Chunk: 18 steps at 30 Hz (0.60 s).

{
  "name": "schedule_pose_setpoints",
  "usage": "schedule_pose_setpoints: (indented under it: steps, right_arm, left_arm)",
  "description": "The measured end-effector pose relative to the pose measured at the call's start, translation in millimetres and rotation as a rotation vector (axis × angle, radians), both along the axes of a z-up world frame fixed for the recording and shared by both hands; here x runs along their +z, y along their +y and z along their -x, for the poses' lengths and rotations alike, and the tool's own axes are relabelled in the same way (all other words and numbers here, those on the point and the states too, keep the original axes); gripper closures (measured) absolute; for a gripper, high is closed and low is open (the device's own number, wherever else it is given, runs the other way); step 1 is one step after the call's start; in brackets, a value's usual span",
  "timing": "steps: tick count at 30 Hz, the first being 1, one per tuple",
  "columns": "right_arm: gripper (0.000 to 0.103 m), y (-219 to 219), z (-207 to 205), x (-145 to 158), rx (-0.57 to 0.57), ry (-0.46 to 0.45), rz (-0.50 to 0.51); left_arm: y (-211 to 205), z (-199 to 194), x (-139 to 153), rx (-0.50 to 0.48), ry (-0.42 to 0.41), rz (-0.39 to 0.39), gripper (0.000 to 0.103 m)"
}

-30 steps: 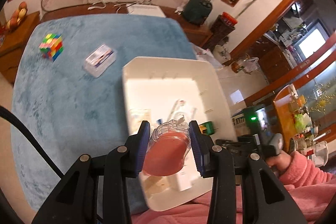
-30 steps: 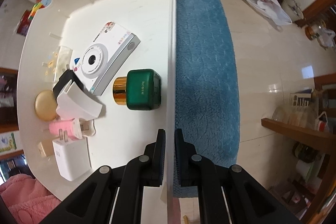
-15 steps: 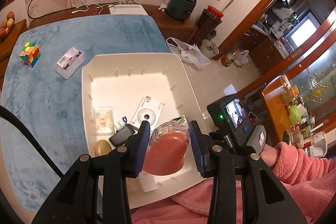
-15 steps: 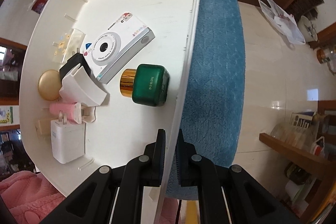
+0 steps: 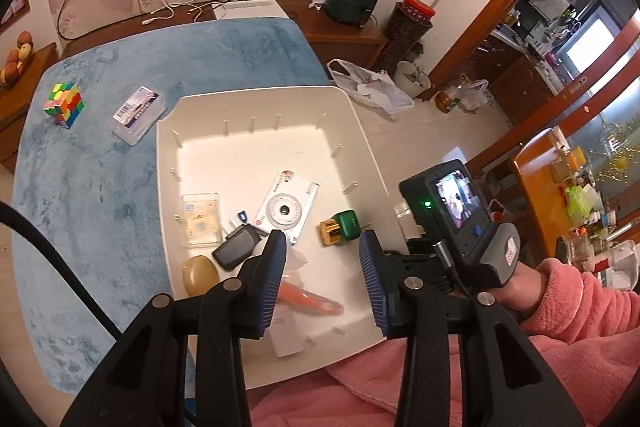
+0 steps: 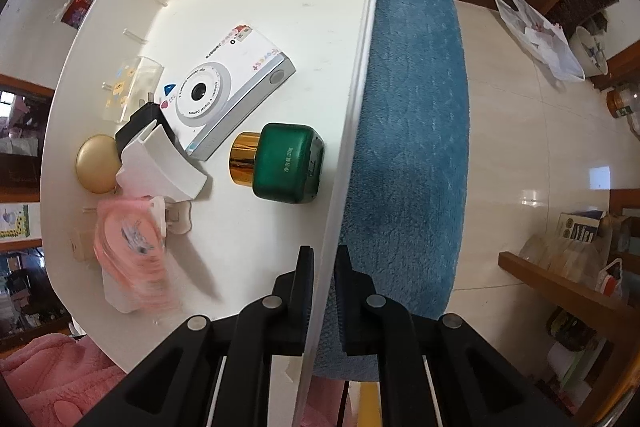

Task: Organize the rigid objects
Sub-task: 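Open the left gripper to drop the oval case into the tray, then move the left gripper to the clear plastic box and close on it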

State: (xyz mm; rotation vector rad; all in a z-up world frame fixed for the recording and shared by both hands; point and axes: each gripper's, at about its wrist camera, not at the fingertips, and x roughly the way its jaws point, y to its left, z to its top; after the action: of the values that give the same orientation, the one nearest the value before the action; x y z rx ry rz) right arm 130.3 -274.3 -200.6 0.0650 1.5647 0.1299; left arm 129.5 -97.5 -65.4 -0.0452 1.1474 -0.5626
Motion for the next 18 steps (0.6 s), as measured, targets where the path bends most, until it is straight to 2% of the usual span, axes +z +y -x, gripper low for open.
schedule_pose_setpoints:
  steps: [4,8,11,18]
  right_arm:
    - [0.093,-6,-2,-1,-0.045,0.007,-0.013]
    - [0.093,-11,-1,-3,-0.117,0.008,-0.024]
    - [0.093,-12,0,-3,-0.162,0.005,-0.019]
    - [0.093,-15,5,-3,-0.289,-0.014,0.0]
  left_arm:
    - [10,-9,1,0.011,0.012,-0.024,0.056]
    - [23,-18,5,0.012,0.023,-0.034,0.055]
    - [34,-28,8,0.011,0.033,-0.043,0.047]
    - [58,-60,13,-0.009,0.012,-0.088,0.047]
